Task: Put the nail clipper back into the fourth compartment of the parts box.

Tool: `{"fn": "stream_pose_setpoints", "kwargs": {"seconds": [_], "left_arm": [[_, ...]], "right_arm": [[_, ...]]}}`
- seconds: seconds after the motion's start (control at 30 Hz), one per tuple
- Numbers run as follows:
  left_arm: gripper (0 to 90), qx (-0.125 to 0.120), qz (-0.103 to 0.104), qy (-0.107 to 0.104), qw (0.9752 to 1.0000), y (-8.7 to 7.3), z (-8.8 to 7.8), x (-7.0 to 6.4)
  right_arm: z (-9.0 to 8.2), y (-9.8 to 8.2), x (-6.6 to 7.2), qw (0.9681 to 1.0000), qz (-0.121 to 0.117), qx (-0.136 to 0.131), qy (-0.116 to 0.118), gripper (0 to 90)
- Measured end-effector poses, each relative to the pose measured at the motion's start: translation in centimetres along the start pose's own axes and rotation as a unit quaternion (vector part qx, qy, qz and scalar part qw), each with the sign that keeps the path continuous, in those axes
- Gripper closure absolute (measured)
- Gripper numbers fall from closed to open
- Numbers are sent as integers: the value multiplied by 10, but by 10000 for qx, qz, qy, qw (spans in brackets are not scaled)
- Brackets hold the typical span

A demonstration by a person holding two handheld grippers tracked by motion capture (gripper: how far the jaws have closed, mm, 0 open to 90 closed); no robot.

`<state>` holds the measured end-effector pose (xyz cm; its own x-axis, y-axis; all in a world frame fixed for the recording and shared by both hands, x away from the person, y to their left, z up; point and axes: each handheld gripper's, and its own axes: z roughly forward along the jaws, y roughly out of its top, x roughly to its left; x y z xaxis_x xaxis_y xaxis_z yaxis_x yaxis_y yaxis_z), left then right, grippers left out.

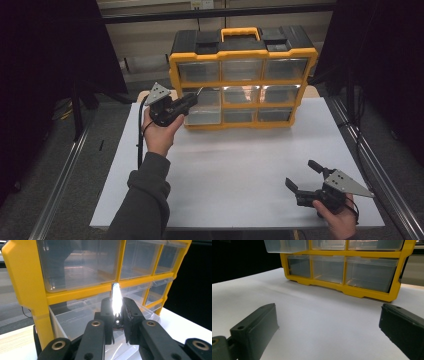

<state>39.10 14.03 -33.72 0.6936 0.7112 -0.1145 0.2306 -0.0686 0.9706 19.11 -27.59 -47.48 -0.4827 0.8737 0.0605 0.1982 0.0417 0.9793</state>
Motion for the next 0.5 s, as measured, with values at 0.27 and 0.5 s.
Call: {"fn": "stream_pose_setpoints", "kwargs": {"seconds": [0.27, 0.5], "left_arm": [[798, 20, -26, 27, 10000, -3, 6, 2], [796, 11, -37, 141, 9999, -4, 8, 4]], "right_arm": [[0, 0, -1, 10000, -18, -30, -31, 13], [0, 0, 0, 10000, 2, -29, -27, 14]]}}
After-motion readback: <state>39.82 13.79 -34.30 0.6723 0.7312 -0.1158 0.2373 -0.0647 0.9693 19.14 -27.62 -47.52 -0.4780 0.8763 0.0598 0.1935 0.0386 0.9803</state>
